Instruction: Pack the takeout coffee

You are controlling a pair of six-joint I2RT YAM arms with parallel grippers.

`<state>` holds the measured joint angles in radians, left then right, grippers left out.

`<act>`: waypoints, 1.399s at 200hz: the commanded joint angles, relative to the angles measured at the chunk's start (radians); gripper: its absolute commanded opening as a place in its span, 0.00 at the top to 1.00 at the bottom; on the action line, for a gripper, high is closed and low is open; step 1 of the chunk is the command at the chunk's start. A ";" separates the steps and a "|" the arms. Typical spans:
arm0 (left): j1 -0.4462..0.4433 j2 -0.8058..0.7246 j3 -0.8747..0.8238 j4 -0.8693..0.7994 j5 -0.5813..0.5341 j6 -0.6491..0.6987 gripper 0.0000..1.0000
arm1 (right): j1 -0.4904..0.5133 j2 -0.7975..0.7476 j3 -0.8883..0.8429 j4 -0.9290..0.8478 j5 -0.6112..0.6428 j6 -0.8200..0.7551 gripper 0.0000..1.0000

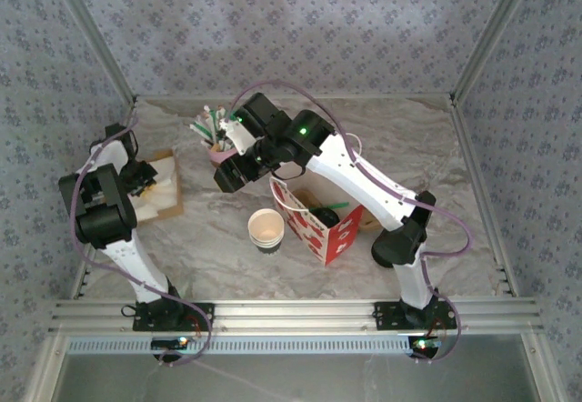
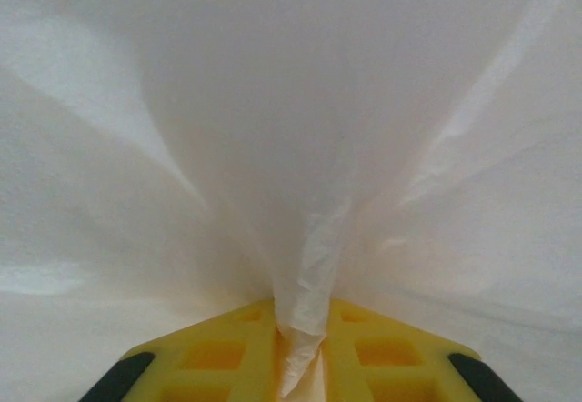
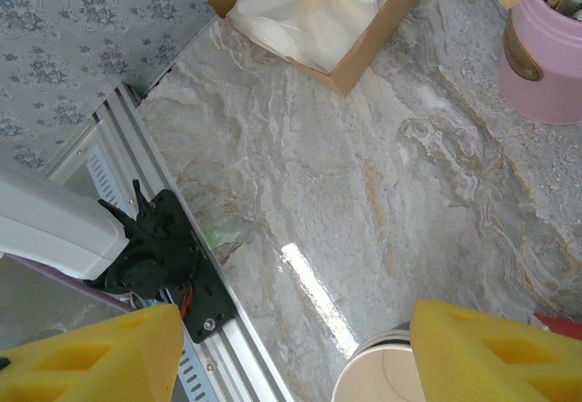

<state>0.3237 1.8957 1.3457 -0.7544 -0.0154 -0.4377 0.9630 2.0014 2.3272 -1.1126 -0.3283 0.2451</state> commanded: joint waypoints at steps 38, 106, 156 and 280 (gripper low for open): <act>0.005 -0.093 0.008 -0.049 -0.012 0.017 0.89 | 0.009 0.004 0.032 -0.026 0.016 -0.016 0.31; 0.005 -0.190 0.052 -0.111 -0.027 0.028 0.94 | 0.012 0.005 0.035 -0.029 0.017 -0.017 0.31; 0.005 -0.267 0.044 -0.120 0.015 0.022 1.00 | 0.017 -0.001 0.034 -0.033 0.030 -0.024 0.31; -0.180 -0.646 0.241 -0.258 0.418 0.028 1.00 | 0.010 -0.346 -0.267 0.304 0.061 -0.095 0.31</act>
<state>0.2020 1.2819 1.5330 -0.9554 0.2420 -0.4194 0.9775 1.7473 2.0899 -0.9222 -0.2573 0.2081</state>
